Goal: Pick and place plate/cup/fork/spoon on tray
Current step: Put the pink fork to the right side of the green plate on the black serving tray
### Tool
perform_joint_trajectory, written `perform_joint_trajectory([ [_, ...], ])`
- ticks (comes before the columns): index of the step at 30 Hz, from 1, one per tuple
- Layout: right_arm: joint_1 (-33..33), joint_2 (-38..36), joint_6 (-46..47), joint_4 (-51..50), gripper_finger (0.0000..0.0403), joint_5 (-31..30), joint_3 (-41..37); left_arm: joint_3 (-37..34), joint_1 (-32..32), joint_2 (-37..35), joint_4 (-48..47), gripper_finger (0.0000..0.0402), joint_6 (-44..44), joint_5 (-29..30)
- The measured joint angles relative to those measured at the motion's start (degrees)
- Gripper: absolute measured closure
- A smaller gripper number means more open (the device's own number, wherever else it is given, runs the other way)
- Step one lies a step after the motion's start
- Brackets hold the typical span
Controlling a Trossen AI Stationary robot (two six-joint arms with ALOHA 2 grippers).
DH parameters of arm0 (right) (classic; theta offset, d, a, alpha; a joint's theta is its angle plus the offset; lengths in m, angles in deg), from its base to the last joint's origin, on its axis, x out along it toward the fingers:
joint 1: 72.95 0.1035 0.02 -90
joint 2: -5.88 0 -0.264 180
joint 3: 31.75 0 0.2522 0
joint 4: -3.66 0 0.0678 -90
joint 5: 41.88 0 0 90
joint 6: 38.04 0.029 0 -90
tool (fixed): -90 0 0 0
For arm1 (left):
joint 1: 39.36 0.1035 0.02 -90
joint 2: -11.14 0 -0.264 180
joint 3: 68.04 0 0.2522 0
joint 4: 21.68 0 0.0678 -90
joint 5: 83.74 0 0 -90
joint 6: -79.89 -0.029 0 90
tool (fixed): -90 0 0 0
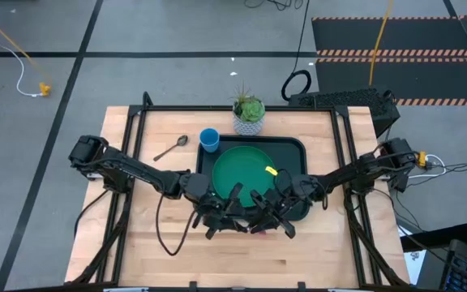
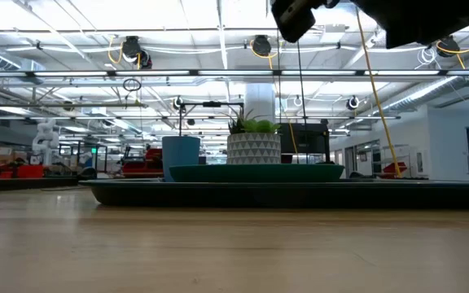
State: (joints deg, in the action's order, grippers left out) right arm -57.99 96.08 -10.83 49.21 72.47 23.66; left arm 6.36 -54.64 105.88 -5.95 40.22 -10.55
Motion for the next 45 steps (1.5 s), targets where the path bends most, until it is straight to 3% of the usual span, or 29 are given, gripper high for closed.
perform_joint_trajectory([
  [8, 0.24, -4.49, -0.52, 0.76, 0.0369, -3.36, -2.77, 0.04, -0.6, -1.6, -0.58, 0.0175, 6.24, 10.16],
  [14, 1.43, -7.25, -2.42, -3.22, 0.0369, -7.63, -3.15, 0.0, -1.01, -5.54, -11.33, 0.0141, 9.72, 15.51],
  [17, 2.14, -9.48, -3.89, -7.03, 0.0369, -12.18, -3.04, -0.07, -1.3, -7.57, -16.87, 0.013, 14.6, 17.42],
  [20, 3.16, -11.86, -5.21, -12.54, 0.0368, -18.25, -3.08, -0.04, -1.26, -9.94, -22.84, 0.0127, 21.55, 23.78],
  [27, 6.46, -18.19, -7.04, -27.22, 0.0368, -39.71, -3.09, -0.04, -1.3, -12.84, -38.51, 0.0126, 39.18, 34.95],
  [31, 8.2, -20.2, -5.06, -34.12, 0.0368, -49.89, -3.09, -0.04, -1.62, -12.81, -43.6, 0.0126, 46.34, 36.6],
  [36, 9.86, -20.47, -0.48, -40.85, 0.0368, -57.86, -3.09, -0.04, -1.91, -12.81, -45.53, 0.0126, 51.59, 37.47],
  [45, 10.56, -21.81, 8.84, -52.87, 0.0368, -60.34, -3.09, -0.04, -4.17, -12.81, -47.78, 0.0126, 55.86, 37.51],
])
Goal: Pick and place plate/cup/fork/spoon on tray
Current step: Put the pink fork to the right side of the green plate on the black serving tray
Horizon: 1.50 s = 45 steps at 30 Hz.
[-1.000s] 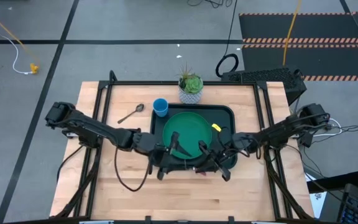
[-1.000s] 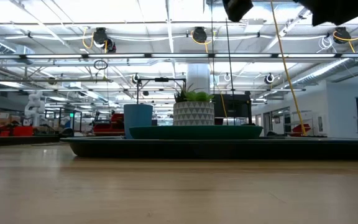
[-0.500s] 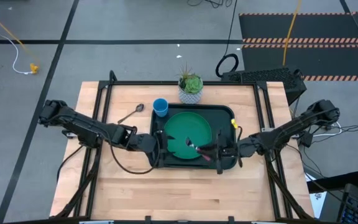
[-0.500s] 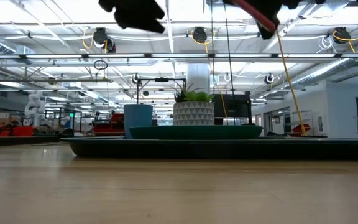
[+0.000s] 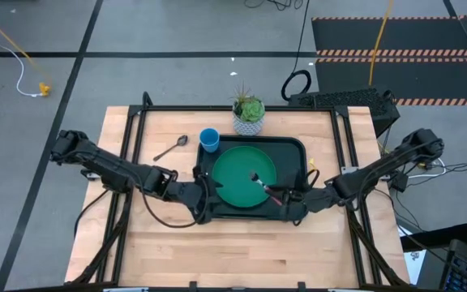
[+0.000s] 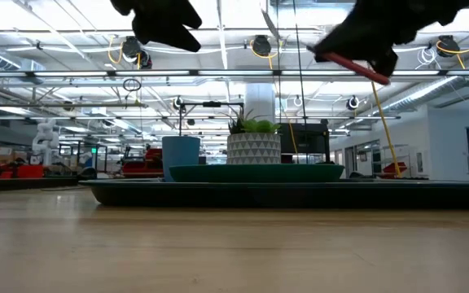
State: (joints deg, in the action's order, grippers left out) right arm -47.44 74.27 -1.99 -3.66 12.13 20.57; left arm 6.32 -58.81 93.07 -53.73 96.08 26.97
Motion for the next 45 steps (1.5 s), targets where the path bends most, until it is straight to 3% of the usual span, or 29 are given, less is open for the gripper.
perform_joint_trajectory([
  [5, 0.0, -3.49, 8.46, -11.84, 0.0368, -0.24, 0.0, 0.0, -2.08, 0.0, -1.33, 0.0126, 1.96, 0.12],
  [10, 0.09, -6.02, 18.43, -23.94, 0.0368, -4.53, 0.0, 0.0, -4.21, 0.0, -1.42, 0.0126, 2.6, 0.35],
  [19, 0.09, -3.38, 39.11, -38.96, 0.0368, -10.6, 0.0, 0.0, -6.2, 0.0, -1.32, 0.0126, 4.12, 0.43],
  [35, 0.09, 14.04, 62.82, -36.53, 0.0367, -10.5, 0.0, 0.0, -6.19, 0.0, -1.13, 0.0126, 0.47, 0.44],
  [45, -1.53, 21.56, 67.79, -28.49, 0.0367, -10.31, -0.02, 0.0, -4.62, 0.0, 0.9, 0.0126, -1.02, 0.44],
])
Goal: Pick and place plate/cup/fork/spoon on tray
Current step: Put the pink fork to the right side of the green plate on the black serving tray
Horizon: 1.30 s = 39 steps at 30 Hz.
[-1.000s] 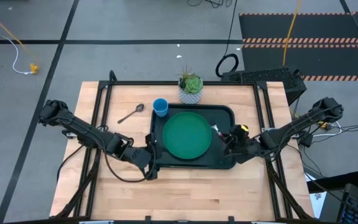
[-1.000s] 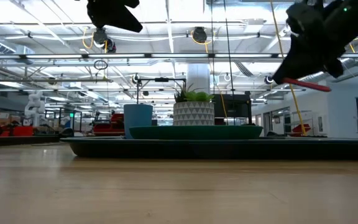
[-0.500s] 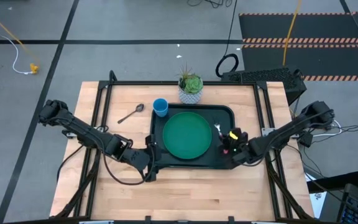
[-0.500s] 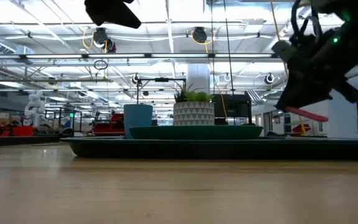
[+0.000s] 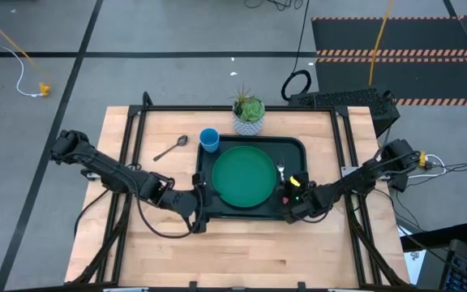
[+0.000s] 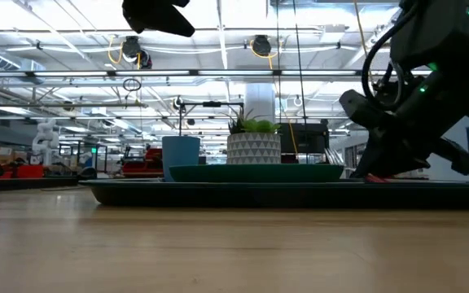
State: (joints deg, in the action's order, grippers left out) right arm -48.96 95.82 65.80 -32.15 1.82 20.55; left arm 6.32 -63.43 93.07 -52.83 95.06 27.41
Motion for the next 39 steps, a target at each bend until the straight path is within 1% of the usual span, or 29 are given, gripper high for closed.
perform_joint_trajectory([
  [7, -2.17, -0.02, 1.98, 0.16, 0.0367, 0.22, 0.0, 0.0, 0.7, 0.0, 2.41, 0.0126, -2.11, -0.08],
  [12, -4.46, 0.6, 2.07, 0.44, 0.0366, 5.67, 0.0, 0.0, 0.74, 0.0, 2.36, 0.0126, -4.29, -0.09],
  [20, -5.66, 4.28, 1.78, 3.42, 0.0364, 7.02, 0.32, 0.0, 0.73, 0.0, 2.11, 0.0126, -6.01, -0.46],
  [23, -5.64, 4.4, 2.54, 3.15, 0.0349, 7.29, 0.37, 0.0, 0.75, 0.0, 2.03, 0.0126, -6.07, -0.81],
  [29, -5.77, 3.46, 3.92, 3.24, 0.0291, 7.8, 0.31, 0.0, 0.73, 0.0, 2.03, 0.0126, -6.05, -1.64],
  [32, -5.8, 3.01, 3.97, 3.2, 0.0271, 7.49, 0.28, 0.0, 0.73, 0.0, 2.03, 0.0126, -6.05, -1.64],
  [35, -5.82, 1.35, 2.81, 3.42, 0.0263, 7.23, 0.08, 0.0, 0.74, 0.0, 2.03, 0.0126, -6.05, -1.64],
  [39, -5.97, -2.9, -3.24, 2.19, 0.0262, 6.96, 0.09, 0.0, 0.73, 0.0, 2.07, 0.0126, -6.03, -1.66],
])
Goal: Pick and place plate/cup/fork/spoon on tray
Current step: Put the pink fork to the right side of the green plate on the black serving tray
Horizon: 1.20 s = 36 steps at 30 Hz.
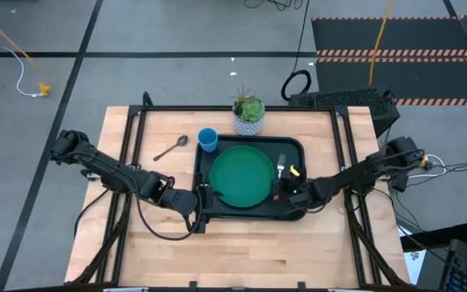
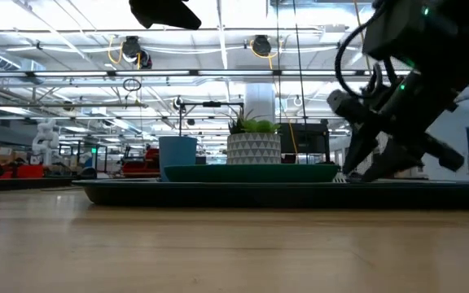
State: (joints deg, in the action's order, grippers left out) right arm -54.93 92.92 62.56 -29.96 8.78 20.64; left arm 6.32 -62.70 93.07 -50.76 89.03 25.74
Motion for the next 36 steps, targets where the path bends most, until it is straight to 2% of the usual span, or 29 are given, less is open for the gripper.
perform_joint_trajectory([
  [6, -0.07, -7.29, -8.89, -7.8, 0.0265, 0.98, 0.02, 0.0, 0.0, 0.0, 0.03, 0.0126, 0.85, 0.01],
  [12, -2.53, -12.14, -17.79, -14.72, 0.0291, 0.65, 0.04, 0.0, 0.0, 0.0, 0.31, 0.0126, 1.99, 0.0],
  [14, -4.56, -12.19, -22.84, -13.65, 0.0303, 0.88, 0.04, 0.0, 0.0, 0.0, 0.64, 0.0126, 1.99, 0.0],
  [20, -10.74, -8.93, -35.53, -5.15, 0.035, 7.86, 0.09, 0.0, 0.0, 0.0, 1.64, 0.0126, 1.99, 0.0],
  [26, -17.63, -6.06, -43.16, -4.92, 0.0397, 11.85, 0.11, 0.0, 0.0, 0.0, 1.5, 0.0126, 1.99, 0.02],
  [36, -23.96, -5.22, -50.86, -4.6, 0.0402, 16.48, 0.11, 0.0, 0.07, 0.02, 1.81, 0.0126, 1.9, 0.07],
])
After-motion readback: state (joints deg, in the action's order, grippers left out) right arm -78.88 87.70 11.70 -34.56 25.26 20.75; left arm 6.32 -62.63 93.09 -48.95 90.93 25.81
